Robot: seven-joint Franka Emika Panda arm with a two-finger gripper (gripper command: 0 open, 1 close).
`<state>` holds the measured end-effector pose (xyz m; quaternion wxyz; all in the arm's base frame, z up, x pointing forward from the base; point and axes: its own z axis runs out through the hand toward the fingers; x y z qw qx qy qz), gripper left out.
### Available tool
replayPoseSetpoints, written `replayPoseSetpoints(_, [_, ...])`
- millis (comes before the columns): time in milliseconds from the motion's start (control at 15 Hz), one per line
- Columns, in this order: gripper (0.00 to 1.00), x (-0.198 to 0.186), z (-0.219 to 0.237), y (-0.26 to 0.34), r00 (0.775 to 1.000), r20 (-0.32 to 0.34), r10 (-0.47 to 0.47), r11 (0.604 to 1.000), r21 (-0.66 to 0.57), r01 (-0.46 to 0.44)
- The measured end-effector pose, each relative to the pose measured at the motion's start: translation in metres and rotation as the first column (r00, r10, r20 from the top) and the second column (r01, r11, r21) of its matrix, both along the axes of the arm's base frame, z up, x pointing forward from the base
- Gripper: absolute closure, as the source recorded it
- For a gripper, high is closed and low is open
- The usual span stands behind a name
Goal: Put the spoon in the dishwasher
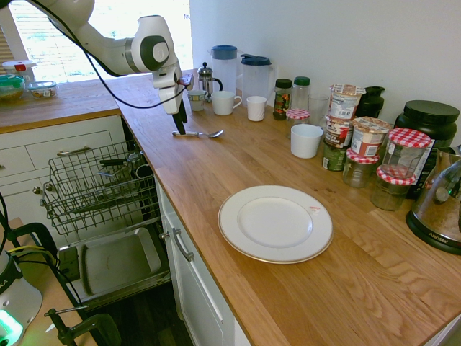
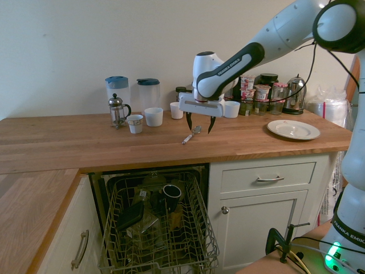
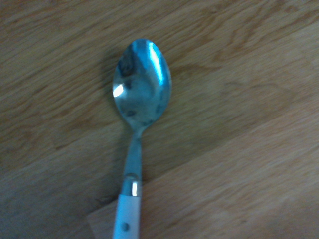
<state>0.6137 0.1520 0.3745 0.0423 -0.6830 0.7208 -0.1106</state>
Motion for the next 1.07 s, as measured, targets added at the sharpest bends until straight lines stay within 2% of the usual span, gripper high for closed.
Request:
replayPoseSetpoints(267, [0.0,0.041,-0.016,-0.011,0.998,-0.004,-0.056,0.998,-0.011,0.056])
replayPoseSetpoints(533, [0.0,0.055,-0.025,-0.013,0.997,-0.018,-0.07,0.998,0.004,0.07])
replayPoseSetpoints(600, [1.0,0.057,-0.026,-0.013,0.997,-0.022,-0.069,0.998,0.008,0.069])
replayPoseSetpoints(1067, [1.0,0.064,-0.037,-0.014,0.997,-0.048,-0.062,0.998,0.012,0.063])
